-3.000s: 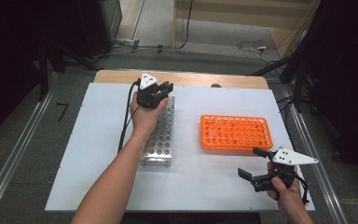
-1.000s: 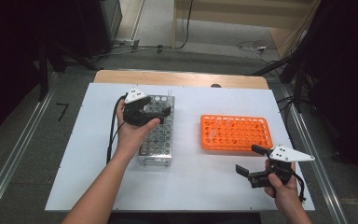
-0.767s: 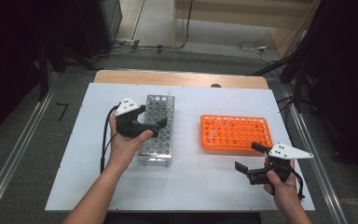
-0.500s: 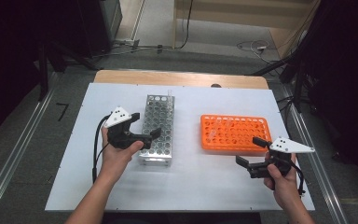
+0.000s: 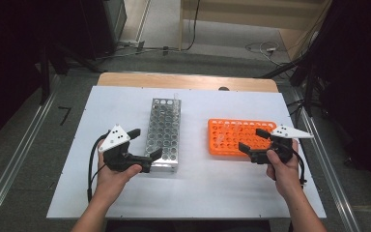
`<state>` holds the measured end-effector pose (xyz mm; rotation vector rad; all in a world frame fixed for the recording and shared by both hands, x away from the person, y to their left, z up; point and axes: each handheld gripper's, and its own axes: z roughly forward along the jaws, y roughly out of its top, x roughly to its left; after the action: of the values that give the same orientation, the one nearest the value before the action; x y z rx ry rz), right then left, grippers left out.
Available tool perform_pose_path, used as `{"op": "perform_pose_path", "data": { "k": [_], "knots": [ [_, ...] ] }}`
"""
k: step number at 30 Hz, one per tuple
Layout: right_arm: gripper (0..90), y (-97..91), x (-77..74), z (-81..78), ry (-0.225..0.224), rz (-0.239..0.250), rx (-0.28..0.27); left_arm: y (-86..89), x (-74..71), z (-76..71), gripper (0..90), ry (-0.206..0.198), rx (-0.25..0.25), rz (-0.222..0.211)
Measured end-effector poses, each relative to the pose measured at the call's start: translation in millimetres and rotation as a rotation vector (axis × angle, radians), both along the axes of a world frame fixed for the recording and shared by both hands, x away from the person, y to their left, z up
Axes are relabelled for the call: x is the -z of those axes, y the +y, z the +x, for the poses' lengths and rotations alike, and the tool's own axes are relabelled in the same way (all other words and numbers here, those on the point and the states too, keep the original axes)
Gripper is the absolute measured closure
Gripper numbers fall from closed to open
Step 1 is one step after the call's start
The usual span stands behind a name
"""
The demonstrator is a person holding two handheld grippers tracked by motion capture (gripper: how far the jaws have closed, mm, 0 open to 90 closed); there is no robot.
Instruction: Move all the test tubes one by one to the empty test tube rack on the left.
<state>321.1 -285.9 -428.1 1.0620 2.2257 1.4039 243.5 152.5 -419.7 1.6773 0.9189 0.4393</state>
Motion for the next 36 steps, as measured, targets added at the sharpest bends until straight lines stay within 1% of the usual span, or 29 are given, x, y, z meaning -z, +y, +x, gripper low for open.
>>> {"op": "perform_pose_path", "data": {
  "k": [2,4,6,8,9,11,13,15,16,19,23,27,32,34,36],
  "knots": [
    [5.5,3.3,3.0,7.3,0.021,0.002,0.001,0.1,1.3,-1.6,0.0,0.003,0.001,-0.001],
    [9.4,6.4,7.0,14.3,0.031,-0.004,0.008,0.1,3.4,-2.5,0.0,0.009,0.005,0.001],
    [15.1,9.7,11.1,20.5,0.045,-0.001,0.023,-0.2,5.9,-3.3,0.0,0.017,0.009,-0.001],
    [21.1,14.0,16.4,27.6,0.068,-0.008,0.045,-0.5,8.4,-3.8,0.0,0.023,0.013,-0.004],
    [24.1,15.5,18.2,29.7,0.076,-0.012,0.050,-0.6,9.1,-3.9,0.0,0.027,0.016,0.001],
    [32.3,19.4,23.8,35.8,0.091,-0.022,0.073,-1.1,10.2,-3.6,0.0,0.029,0.015,-0.001],
    [39.4,22.0,27.7,39.6,0.090,-0.027,0.080,-1.7,11.0,-3.5,0.0,0.032,0.018,-0.002],
    [46.8,24.5,31.8,42.8,0.086,-0.050,0.102,-2.0,12.2,-3.4,0.0,0.036,0.019,0.000],
    [48.7,25.8,33.7,44.3,0.093,-0.056,0.109,-2.5,12.9,-3.4,0.0,0.040,0.019,0.002],
    [56.5,28.3,37.9,47.1,0.088,-0.081,0.126,-2.9,14.3,-3.6,0.0,0.043,0.022,0.004],
    [62.4,30.8,40.1,48.3,0.073,-0.099,0.130,-3.2,14.4,-3.6,0.0,0.044,0.023,0.001],
    [67.3,31.9,41.4,48.4,0.068,-0.101,0.137,-3.8,15.5,-3.2,0.0,0.046,0.022,-0.001],
    [73.3,32.1,42.8,47.2,0.045,-0.112,0.154,-4.2,16.2,-2.9,0.0,0.048,0.024,0.000],
    [73.7,30.6,42.4,47.2,0.045,-0.103,0.161,-4.3,16.0,-3.1,0.0,0.049,0.025,0.000],
    [73.7,29.4,40.4,46.0,0.029,-0.092,0.161,-4.3,15.7,-3.2,0.0,0.048,0.027,-0.001]
  ]
}}
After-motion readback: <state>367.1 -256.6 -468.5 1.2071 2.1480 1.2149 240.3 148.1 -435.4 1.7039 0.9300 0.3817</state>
